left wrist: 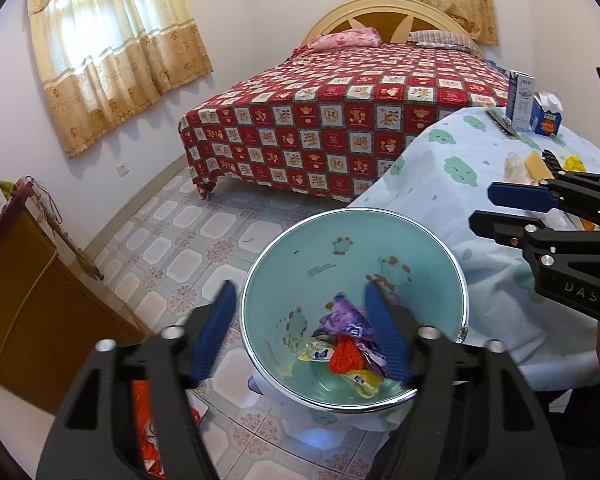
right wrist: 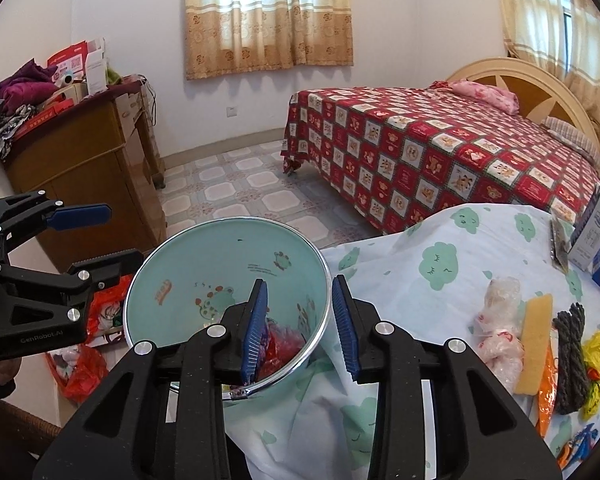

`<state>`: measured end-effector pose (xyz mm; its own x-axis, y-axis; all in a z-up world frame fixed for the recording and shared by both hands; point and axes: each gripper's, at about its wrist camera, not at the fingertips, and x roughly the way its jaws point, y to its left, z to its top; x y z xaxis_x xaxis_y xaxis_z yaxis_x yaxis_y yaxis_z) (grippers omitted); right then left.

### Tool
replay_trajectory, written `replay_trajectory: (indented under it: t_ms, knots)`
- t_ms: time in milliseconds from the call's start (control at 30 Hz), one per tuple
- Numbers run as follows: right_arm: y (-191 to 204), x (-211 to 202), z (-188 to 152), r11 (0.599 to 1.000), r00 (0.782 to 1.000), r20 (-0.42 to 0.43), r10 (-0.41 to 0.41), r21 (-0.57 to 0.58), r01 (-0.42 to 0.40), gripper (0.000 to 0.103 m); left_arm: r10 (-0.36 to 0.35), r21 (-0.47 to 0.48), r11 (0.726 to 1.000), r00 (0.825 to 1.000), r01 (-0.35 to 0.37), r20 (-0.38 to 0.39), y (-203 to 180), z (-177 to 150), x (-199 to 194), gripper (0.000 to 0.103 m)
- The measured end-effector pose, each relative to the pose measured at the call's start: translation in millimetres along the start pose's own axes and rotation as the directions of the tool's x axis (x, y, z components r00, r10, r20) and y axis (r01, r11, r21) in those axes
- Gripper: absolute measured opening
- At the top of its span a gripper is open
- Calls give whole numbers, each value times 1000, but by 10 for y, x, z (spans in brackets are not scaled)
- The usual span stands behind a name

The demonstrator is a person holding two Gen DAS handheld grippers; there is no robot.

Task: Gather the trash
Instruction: 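Open both tools to drop the mesh and purple bags into the basin, then grasp the clear plastic bag with the left tool while the right grasps the red-blue wrapper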

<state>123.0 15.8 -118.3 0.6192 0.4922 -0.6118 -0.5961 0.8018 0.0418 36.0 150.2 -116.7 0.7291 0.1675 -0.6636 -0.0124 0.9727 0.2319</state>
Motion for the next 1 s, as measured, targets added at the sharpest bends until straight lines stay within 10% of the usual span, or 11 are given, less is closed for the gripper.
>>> replay_trajectory:
  t_ms: [400,800,1000]
  knots:
    - [-321,-414,-230,989,991,4,-133,60,133,43,1,-12,1000,1000,-1,-19,-35,-31,41,71]
    - [-1256,-1331,-1126,846,892,-103,-439,288,449,68,-104,116,987,993,111,-61,-846,-163,90,71]
    - [-1462,-1354,-1431,831,898,-159,-411,339,441,68,-147,149,978,989,149,-22,-1183,-17,-26,72]
